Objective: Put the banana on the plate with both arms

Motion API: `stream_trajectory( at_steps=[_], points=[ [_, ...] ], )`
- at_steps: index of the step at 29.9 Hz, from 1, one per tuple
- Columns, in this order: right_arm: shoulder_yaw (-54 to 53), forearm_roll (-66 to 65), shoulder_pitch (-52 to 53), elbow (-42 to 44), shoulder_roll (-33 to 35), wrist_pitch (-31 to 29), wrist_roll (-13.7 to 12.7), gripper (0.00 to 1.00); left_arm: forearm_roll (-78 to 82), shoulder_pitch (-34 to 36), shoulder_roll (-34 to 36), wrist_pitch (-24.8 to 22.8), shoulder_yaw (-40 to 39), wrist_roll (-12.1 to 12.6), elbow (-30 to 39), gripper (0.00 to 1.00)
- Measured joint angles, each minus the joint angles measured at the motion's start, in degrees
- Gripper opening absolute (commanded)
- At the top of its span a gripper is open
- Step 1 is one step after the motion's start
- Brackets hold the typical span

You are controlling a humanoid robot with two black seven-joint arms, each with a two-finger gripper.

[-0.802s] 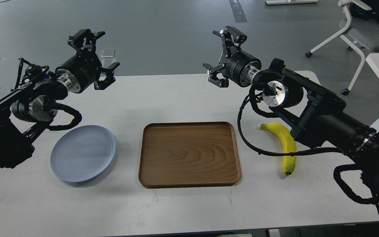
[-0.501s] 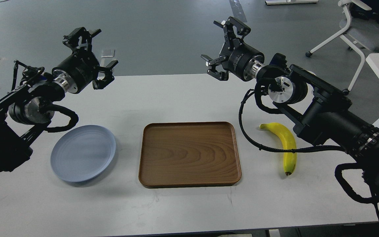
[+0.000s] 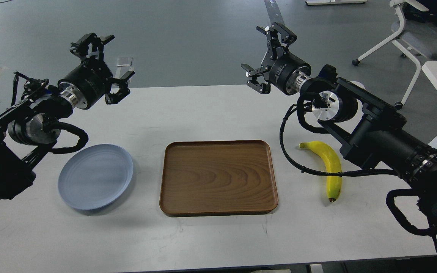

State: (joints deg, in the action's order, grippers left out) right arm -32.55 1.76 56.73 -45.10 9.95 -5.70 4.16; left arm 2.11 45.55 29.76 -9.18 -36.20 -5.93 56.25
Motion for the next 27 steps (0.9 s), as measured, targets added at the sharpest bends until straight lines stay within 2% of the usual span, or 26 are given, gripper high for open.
stream_trajectory(
  at_steps=[27],
  points=[
    [1.0,0.0,0.5,-0.3,-0.1,1.2,-0.2,1.00,0.7,-0.1,0.3,-0.1,1.0,-0.1,-0.1,0.98]
  ],
)
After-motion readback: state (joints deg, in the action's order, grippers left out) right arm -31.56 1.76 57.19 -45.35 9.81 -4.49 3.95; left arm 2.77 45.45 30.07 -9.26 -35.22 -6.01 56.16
